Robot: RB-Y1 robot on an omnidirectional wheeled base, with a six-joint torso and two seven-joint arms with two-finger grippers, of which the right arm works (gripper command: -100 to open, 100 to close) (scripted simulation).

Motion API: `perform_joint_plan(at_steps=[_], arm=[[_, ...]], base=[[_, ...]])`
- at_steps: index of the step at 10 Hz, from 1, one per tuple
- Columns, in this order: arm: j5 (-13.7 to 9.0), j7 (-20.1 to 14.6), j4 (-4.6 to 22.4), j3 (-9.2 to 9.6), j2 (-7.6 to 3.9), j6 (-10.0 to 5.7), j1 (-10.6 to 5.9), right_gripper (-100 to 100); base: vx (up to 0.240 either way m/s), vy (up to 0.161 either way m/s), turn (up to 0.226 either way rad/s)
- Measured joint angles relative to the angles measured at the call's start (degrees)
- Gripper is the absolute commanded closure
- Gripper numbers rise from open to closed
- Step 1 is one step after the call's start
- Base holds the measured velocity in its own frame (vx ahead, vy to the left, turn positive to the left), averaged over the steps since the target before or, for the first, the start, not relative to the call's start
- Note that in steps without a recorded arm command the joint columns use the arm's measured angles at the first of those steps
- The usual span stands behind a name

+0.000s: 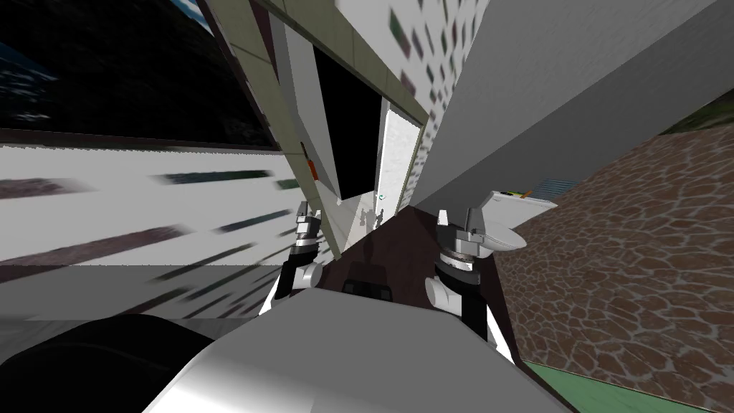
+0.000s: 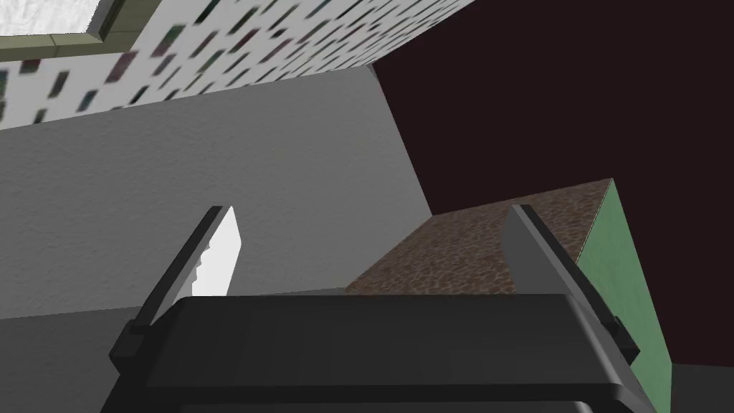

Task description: Push the door open

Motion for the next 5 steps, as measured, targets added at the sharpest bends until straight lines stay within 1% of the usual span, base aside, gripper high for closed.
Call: perform_joint_plan(at_steps=[2, 5], arm=[[0.4, -0.4, 2.2, 0.3, -0.44, -0.55, -0.49, -100], [1.0, -1.2, 6.0, 0.39, -1.16, -1.13, -2.12, -100]], base=[[0.13, -0.04, 0.047], [0.112, -0.058, 0.038]])
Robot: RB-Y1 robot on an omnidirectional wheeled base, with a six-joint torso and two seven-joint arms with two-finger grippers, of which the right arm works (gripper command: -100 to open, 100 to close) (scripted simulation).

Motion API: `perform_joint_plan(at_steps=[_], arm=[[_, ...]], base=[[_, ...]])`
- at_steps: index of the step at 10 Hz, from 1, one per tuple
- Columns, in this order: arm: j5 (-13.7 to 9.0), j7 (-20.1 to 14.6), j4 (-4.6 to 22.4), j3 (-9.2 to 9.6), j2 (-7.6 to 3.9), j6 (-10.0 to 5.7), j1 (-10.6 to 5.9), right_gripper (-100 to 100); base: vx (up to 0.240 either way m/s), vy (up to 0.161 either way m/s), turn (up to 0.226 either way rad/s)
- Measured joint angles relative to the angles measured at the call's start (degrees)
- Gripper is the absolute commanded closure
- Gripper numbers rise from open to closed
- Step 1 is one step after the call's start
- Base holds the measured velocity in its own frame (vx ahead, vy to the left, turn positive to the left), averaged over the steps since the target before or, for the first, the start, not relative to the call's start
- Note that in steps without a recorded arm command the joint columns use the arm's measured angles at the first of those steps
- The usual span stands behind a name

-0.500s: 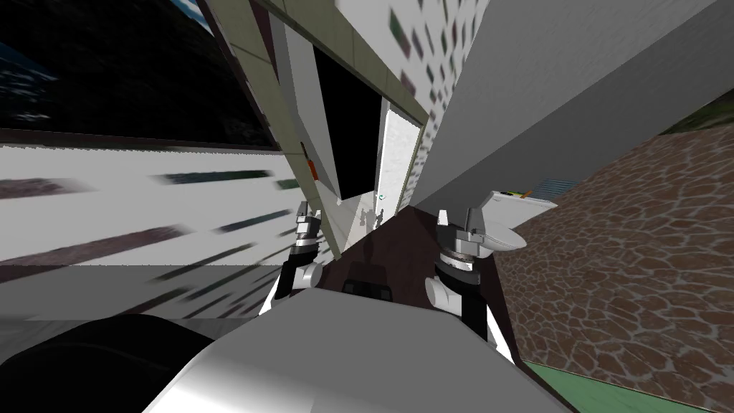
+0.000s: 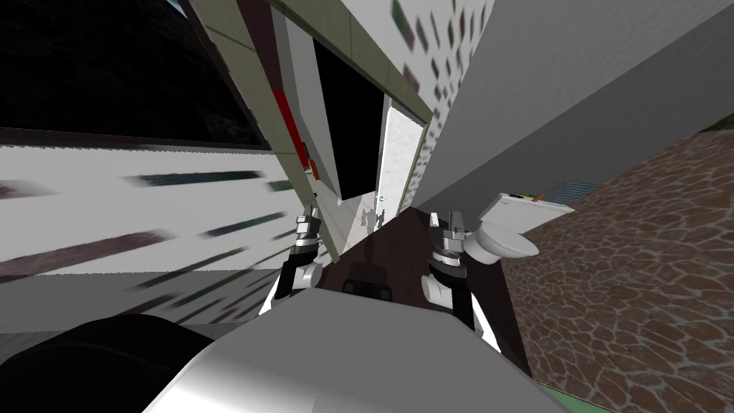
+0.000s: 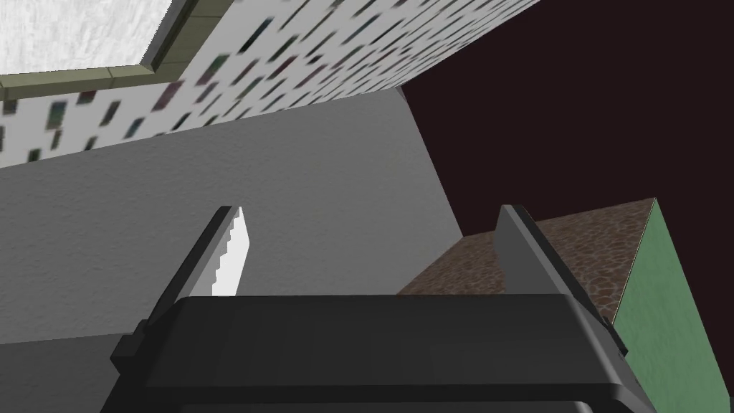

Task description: Push the door open

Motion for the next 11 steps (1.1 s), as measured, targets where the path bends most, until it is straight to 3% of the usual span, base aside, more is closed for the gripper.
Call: perform_joint_plan(at_steps=[3, 11], arm=[[0.7, -0.7, 4.3, 0.34, -0.5, -0.64, -1.79, -100], [2.4, -2.4, 12.4, 1.29, -1.35, -1.67, -4.86, -100]], base=[[0.11, -0.055, 0.042], [0.086, -0.043, 0.035]])
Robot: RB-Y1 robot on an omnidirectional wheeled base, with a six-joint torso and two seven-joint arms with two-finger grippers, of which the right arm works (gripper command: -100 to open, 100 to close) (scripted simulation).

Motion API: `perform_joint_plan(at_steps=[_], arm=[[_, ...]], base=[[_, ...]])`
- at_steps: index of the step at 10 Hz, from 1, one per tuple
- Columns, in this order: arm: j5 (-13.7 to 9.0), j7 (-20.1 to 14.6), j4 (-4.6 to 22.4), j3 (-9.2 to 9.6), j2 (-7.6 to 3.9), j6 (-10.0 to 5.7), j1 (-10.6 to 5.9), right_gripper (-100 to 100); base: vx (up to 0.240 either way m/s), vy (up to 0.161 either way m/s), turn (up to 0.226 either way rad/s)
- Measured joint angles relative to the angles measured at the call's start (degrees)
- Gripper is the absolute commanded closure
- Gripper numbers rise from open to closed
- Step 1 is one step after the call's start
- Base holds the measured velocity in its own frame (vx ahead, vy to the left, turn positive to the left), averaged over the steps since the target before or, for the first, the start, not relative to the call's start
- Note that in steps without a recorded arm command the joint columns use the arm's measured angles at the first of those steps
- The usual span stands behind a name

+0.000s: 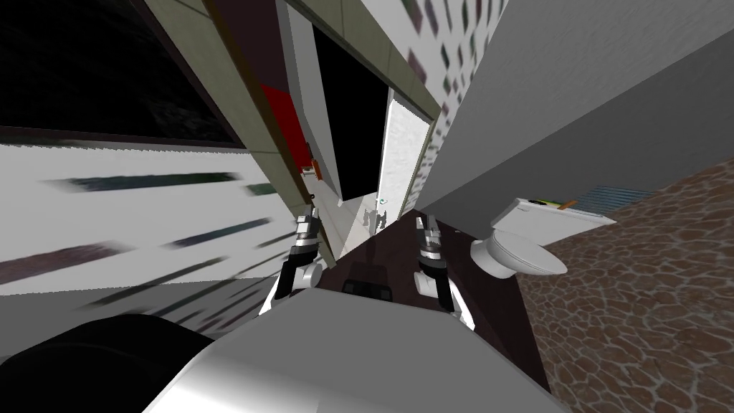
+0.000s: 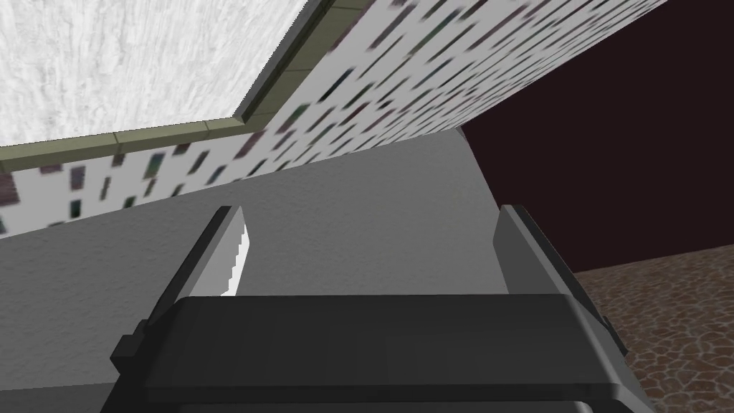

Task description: Push the door open

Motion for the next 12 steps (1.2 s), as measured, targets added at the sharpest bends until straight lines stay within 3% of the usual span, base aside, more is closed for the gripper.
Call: perform_joint_plan(at_steps=[12], arm=[[2.6, -3.0, 15.3, 1.15, -1.08, -2.5, -5.86, -100]], base=[[0.095, -0.052, 0.04]])
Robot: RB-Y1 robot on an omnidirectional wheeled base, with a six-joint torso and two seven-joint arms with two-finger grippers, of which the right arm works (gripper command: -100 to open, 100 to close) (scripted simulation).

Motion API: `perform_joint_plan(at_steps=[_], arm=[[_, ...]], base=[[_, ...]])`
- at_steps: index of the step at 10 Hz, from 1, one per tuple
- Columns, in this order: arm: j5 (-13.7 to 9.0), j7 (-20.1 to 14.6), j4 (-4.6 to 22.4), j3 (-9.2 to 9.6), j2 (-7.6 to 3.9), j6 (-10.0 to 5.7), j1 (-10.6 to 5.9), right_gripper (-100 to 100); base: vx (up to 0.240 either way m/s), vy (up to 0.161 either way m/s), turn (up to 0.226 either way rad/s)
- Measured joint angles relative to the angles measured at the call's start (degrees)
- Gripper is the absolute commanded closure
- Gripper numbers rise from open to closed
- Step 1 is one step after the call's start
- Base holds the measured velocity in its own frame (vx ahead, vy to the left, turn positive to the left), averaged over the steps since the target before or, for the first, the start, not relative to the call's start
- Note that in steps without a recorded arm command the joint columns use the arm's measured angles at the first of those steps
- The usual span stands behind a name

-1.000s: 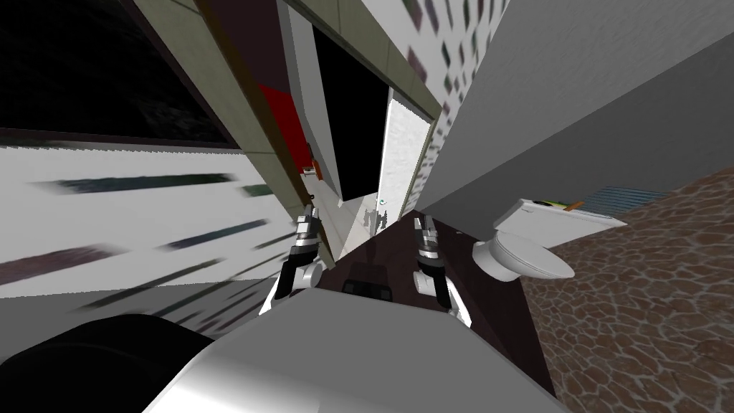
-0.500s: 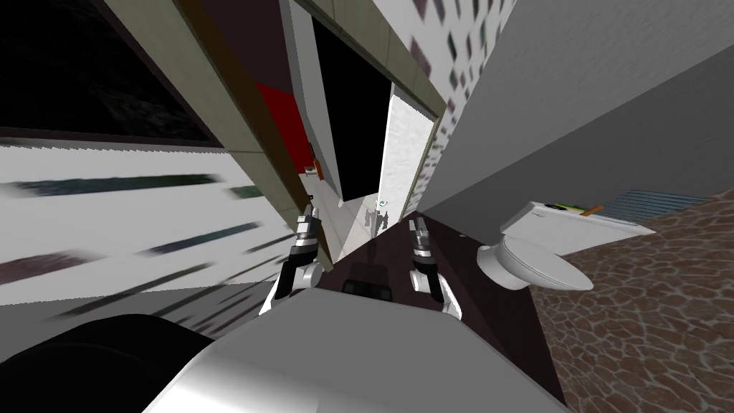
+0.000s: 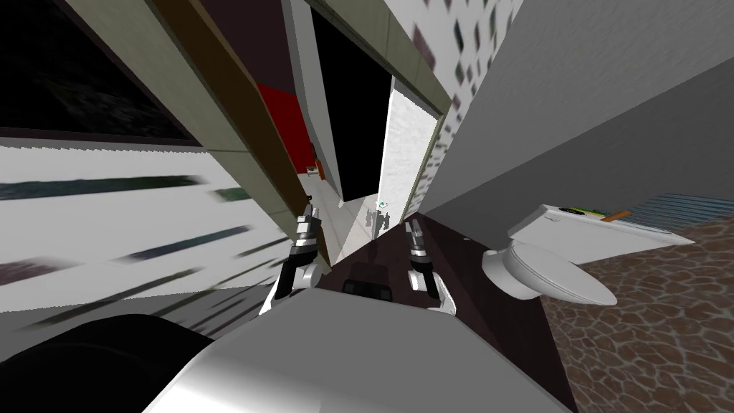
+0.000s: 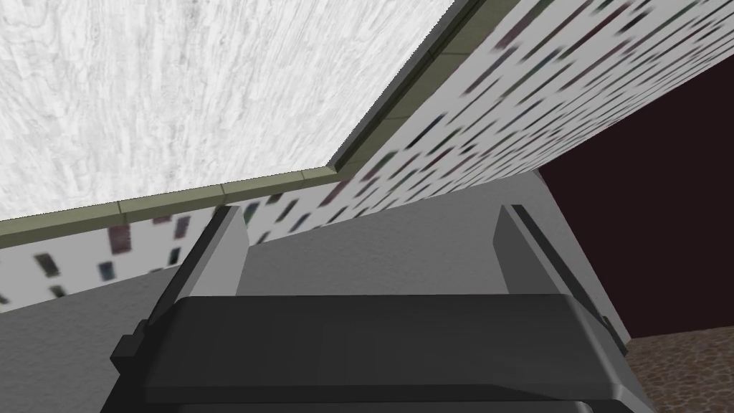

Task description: Push the door open

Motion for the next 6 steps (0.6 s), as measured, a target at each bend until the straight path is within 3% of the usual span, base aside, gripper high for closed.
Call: perform_joint_plan(at_steps=[6], arm=[[1.7, -1.4, 7.7, 1.01, 0.03, -0.8, -3.09, -100]], base=[[0.089, -0.065, 0.045]])
